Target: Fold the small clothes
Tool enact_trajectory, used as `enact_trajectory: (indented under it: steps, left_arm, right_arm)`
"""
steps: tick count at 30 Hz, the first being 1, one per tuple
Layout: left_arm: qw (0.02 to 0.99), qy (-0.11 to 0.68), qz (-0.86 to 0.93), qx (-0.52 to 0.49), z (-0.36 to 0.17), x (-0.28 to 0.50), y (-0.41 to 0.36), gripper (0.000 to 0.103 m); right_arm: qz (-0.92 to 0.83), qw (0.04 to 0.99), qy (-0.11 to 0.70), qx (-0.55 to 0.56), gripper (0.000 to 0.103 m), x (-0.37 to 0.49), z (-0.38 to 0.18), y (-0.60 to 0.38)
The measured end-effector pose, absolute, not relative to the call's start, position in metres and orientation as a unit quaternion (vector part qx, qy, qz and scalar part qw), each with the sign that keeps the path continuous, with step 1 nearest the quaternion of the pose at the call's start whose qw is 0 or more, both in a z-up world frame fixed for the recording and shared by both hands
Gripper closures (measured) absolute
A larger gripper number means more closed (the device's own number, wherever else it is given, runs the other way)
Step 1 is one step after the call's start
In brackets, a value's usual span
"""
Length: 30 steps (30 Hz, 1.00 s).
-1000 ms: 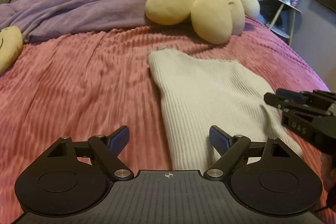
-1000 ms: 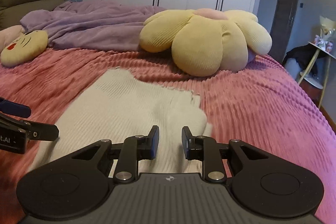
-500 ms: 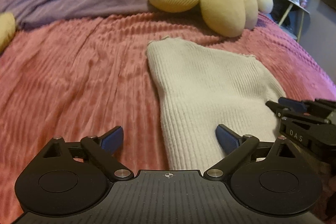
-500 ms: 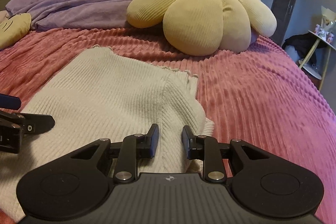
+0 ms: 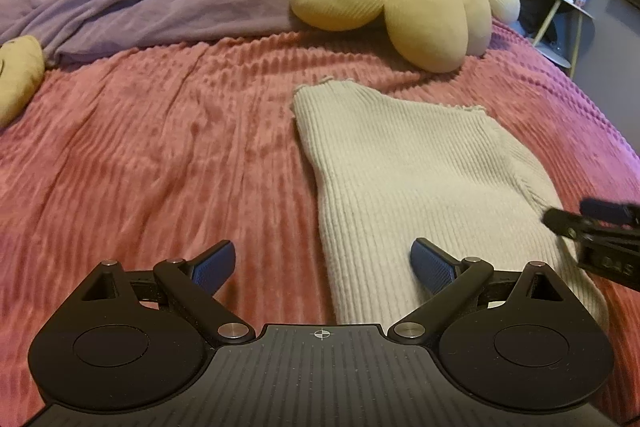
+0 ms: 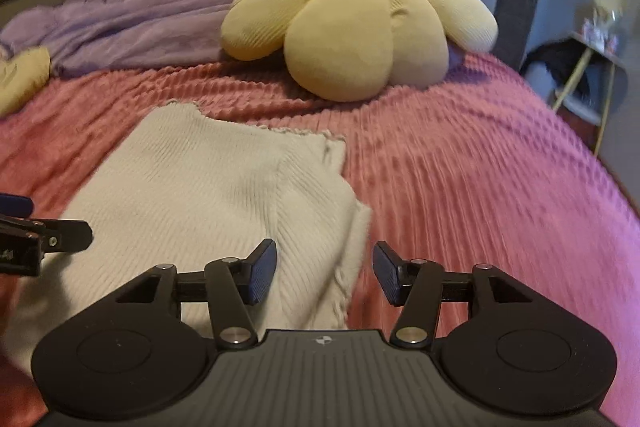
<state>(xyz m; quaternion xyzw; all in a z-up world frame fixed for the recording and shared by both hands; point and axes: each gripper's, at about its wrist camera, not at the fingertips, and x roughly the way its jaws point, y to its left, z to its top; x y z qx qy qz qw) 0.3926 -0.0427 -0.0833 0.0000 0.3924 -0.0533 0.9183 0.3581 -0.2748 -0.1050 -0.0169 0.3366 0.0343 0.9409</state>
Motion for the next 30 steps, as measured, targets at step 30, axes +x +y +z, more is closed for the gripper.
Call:
enact_trajectory:
  steps: [30]
  left_arm:
    - [0.855, 0.442, -0.164, -0.216, -0.121, 0.421, -0.019, 0.031]
  right_arm:
    - [0.155, 0.845, 0.374, 0.348, 0.046, 0.375, -0.166, -0.346]
